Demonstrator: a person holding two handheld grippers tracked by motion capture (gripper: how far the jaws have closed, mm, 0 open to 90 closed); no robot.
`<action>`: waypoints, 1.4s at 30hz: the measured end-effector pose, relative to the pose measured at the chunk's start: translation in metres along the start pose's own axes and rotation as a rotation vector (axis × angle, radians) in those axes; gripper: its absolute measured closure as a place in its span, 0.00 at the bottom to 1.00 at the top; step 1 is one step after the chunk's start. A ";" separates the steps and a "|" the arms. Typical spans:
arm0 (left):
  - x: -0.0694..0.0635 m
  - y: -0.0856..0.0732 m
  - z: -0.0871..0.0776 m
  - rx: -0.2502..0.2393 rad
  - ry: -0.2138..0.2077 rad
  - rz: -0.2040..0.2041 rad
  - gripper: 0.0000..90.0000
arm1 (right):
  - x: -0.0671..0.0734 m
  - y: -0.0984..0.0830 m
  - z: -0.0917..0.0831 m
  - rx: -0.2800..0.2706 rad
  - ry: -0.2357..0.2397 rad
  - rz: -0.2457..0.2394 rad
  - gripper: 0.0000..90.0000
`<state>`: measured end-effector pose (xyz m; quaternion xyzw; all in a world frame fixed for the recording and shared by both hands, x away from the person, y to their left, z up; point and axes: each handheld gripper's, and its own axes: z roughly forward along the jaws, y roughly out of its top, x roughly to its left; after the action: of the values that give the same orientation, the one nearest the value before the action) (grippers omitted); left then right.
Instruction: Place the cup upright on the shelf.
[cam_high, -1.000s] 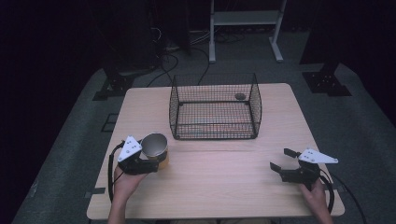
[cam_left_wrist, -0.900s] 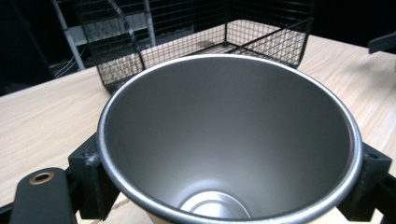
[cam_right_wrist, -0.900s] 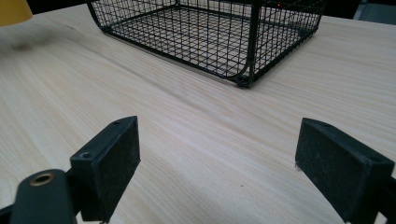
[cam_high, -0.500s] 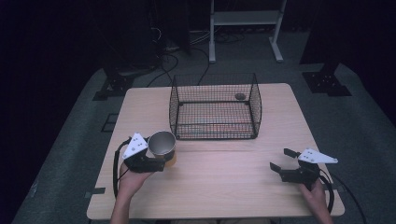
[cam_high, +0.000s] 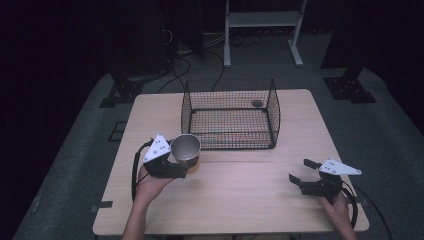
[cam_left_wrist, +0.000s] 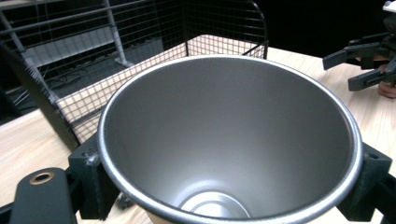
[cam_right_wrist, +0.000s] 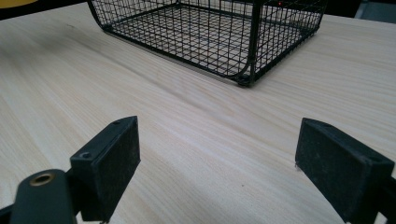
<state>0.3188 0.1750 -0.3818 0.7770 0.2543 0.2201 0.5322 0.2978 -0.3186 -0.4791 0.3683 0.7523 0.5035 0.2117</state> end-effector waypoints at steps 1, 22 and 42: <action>-0.001 0.002 0.002 0.003 -0.004 0.005 0.15 | 0.000 0.000 0.000 0.001 0.000 0.000 0.14; -0.003 0.025 0.028 0.025 -0.057 0.037 0.15 | 0.000 0.000 0.000 0.000 0.001 0.002 0.14; 0.003 0.065 0.055 0.008 -0.131 0.064 0.15 | -0.001 0.000 0.000 -0.002 0.008 0.009 0.14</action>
<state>0.3658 0.1179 -0.3392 0.7995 0.1950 0.1847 0.5372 0.2981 -0.3190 -0.4789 0.3695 0.7510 0.5067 0.2068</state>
